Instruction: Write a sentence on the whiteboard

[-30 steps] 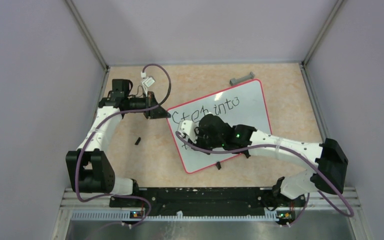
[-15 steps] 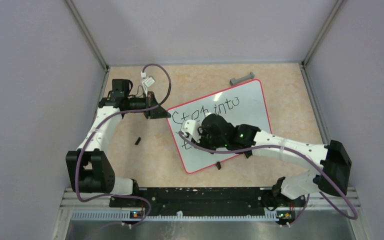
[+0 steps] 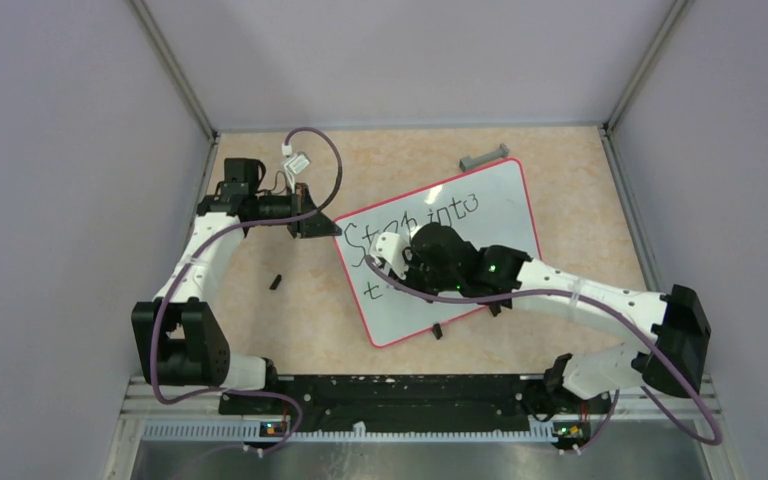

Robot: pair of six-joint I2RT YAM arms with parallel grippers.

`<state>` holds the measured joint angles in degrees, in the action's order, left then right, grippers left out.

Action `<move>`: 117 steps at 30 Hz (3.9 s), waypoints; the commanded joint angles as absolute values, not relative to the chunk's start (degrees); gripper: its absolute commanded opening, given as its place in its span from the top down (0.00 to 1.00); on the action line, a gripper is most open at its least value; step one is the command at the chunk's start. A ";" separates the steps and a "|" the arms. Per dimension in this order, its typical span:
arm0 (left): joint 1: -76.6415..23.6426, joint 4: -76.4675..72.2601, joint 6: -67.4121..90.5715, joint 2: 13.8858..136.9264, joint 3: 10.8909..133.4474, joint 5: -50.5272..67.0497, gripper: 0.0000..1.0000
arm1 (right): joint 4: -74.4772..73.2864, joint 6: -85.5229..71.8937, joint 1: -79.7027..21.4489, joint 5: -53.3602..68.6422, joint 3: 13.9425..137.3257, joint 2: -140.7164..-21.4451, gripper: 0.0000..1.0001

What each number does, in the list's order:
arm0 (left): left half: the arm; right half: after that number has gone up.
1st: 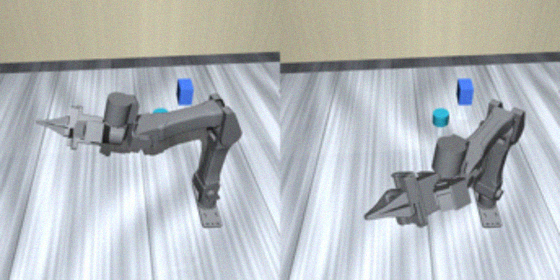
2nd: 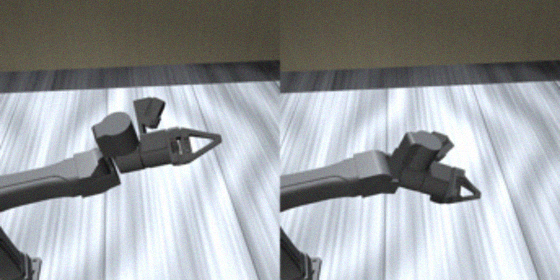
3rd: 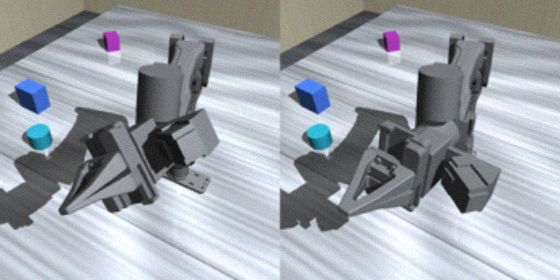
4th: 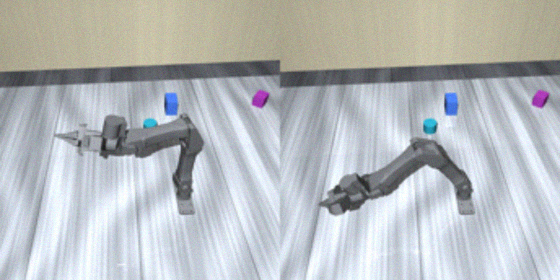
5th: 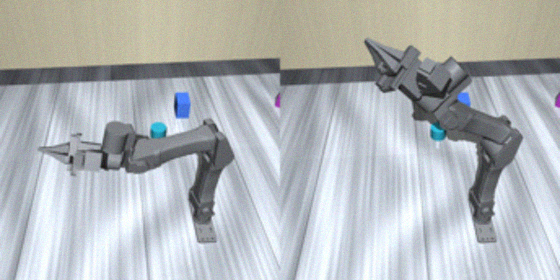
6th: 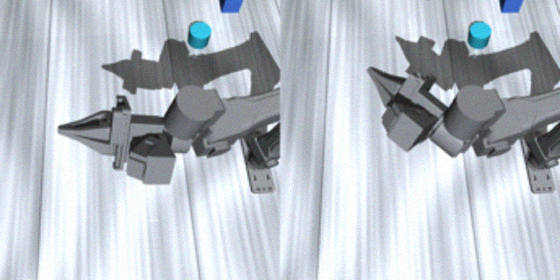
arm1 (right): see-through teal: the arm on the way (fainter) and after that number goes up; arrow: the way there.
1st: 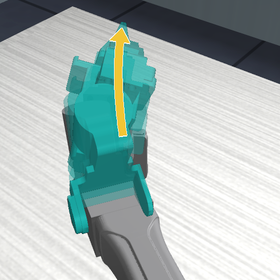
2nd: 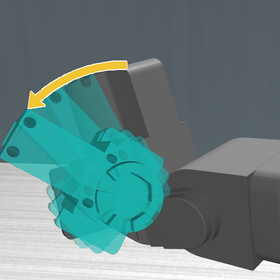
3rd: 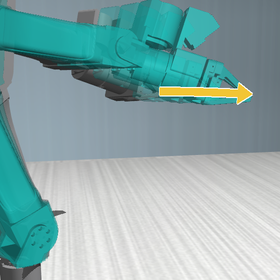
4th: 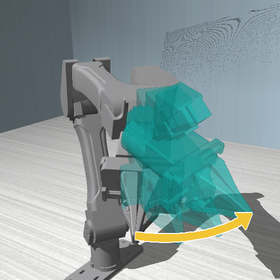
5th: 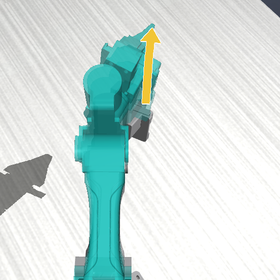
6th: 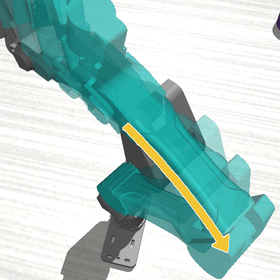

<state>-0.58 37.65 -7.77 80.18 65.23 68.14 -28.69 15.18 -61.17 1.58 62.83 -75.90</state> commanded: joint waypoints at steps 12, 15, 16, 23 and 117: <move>-0.86 37.09 -9.40 79.12 64.44 66.20 1.00 | -25.38 14.23 -60.78 -0.28 67.26 -78.33 1.00; -0.80 37.09 -9.49 78.89 64.33 66.10 1.00 | -25.66 14.28 -60.91 0.73 66.86 -78.76 1.00; -0.84 37.07 -9.49 78.90 64.23 66.04 1.00 | -25.70 14.39 -61.01 1.09 66.74 -78.83 1.00; -0.81 37.05 -9.57 78.84 64.15 66.05 1.00 | -26.61 15.06 -61.99 1.90 64.73 -78.55 1.00; -0.81 36.84 -9.67 78.99 63.98 66.59 1.00 | -25.26 13.29 -58.01 -2.14 64.79 -74.91 1.00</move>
